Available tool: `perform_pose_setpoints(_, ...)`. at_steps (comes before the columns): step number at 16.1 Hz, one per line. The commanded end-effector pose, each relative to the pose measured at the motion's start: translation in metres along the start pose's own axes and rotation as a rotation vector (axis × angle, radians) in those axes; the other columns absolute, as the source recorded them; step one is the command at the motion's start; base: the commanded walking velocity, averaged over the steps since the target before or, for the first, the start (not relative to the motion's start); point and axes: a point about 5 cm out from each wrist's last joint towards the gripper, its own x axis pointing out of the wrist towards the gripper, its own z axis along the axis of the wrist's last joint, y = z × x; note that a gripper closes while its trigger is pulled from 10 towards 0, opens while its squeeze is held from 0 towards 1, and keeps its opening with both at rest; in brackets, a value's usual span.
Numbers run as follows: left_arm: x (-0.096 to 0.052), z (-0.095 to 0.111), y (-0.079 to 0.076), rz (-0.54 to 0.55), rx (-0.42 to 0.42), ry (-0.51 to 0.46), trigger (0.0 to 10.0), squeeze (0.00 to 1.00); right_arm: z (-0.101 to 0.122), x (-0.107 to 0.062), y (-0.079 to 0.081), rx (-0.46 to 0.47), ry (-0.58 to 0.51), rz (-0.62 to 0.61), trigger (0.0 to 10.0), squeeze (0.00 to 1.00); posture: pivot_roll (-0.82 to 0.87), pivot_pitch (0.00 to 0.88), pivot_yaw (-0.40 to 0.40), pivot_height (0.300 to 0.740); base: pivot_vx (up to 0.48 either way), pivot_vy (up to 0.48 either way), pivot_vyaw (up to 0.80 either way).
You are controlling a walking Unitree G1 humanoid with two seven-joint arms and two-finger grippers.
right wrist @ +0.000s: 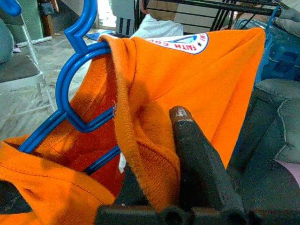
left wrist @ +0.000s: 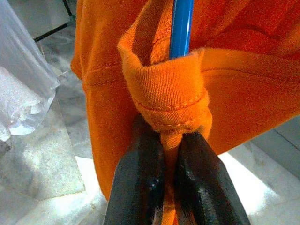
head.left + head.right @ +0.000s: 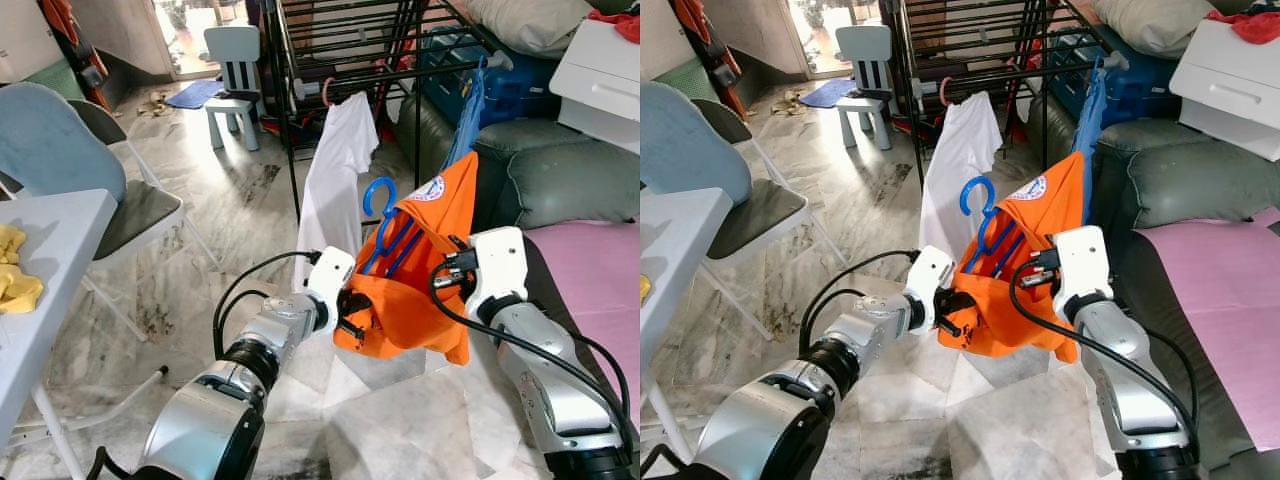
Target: Hang hanger
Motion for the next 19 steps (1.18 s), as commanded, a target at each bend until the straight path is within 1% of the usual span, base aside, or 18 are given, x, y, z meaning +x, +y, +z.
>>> perform_pose_setpoints(1,-0.001,0.016,0.003,0.015,0.008,-0.050,0.0,0.00,0.006,0.000,0.003,0.000,-0.021,0.020,0.0,0.00,-0.06,0.000,0.042,0.740,0.000,0.000,0.00)
perform_pose_setpoints(7,-0.001,0.016,0.003,0.015,0.008,-0.050,0.0,0.00,0.006,0.000,0.003,0.000,-0.021,0.020,0.0,0.00,-0.06,0.000,0.042,0.740,0.000,0.000,0.00)
perform_pose_setpoints(8,-0.007,0.021,0.018,0.122,-0.026,-0.118,0.7,0.00,-0.020,-0.004,0.014,-0.020,0.063,0.021,10.0,0.00,-0.04,0.000,-0.018,0.740,0.000,0.000,0.00)
perform_pose_setpoints(9,-0.013,0.024,0.029,0.203,-0.051,-0.172,0.7,0.00,-0.039,-0.008,0.018,-0.037,0.120,0.000,10.0,0.00,-0.04,0.000,-0.018,0.740,0.000,0.000,0.00)
perform_pose_setpoints(10,-0.018,0.026,0.037,0.260,-0.068,-0.207,0.8,0.00,-0.050,-0.011,0.020,-0.050,0.156,-0.018,10.0,0.00,-0.04,0.000,-0.017,0.740,0.000,0.000,0.00)
perform_pose_setpoints(11,-0.021,0.028,0.042,0.301,-0.075,-0.227,1.2,0.00,-0.056,-0.012,0.020,-0.055,0.174,-0.032,10.0,0.00,-0.04,0.000,-0.016,0.740,0.000,0.000,0.00)
perform_pose_setpoints(13,-0.022,0.029,0.043,0.309,-0.077,-0.231,1.2,0.00,-0.056,-0.012,0.020,-0.052,0.172,-0.034,10.0,0.00,-0.04,0.000,-0.017,0.740,0.000,0.000,0.00)
perform_pose_setpoints(14,-0.022,0.029,0.043,0.314,-0.079,-0.233,1.1,0.00,-0.055,-0.011,0.021,-0.046,0.166,-0.027,0.7,0.00,-0.04,0.000,-0.016,0.740,0.000,0.000,0.00)
perform_pose_setpoints(15,-0.022,0.029,0.043,0.319,-0.081,-0.232,1.1,0.00,-0.055,-0.010,0.024,-0.042,0.161,-0.017,0.0,0.00,-0.04,0.000,-0.016,0.740,0.000,0.000,0.00)
perform_pose_setpoints(16,-0.021,0.029,0.043,0.323,-0.083,-0.232,1.1,0.00,-0.056,-0.010,0.026,-0.043,0.163,-0.014,2.0,0.00,-0.04,0.000,-0.016,0.740,0.000,0.000,0.00)
perform_pose_setpoints(17,-0.020,0.028,0.042,0.330,-0.084,-0.220,1.5,0.00,-0.059,-0.010,0.034,-0.034,0.170,0.015,3.2,0.00,-0.04,0.000,-0.015,0.740,0.000,0.000,0.00)
perform_pose_setpoints(18,-0.020,0.027,0.042,0.330,-0.085,-0.216,1.6,0.00,-0.060,-0.010,0.037,-0.033,0.174,0.033,4.8,0.00,-0.04,0.000,-0.014,0.740,0.000,0.000,0.00)
perform_pose_setpoints(19,-0.020,0.027,0.042,0.330,-0.085,-0.216,1.7,0.00,-0.061,-0.011,0.039,-0.034,0.175,0.043,10.0,0.00,-0.04,0.000,-0.014,0.740,0.000,0.000,0.00)
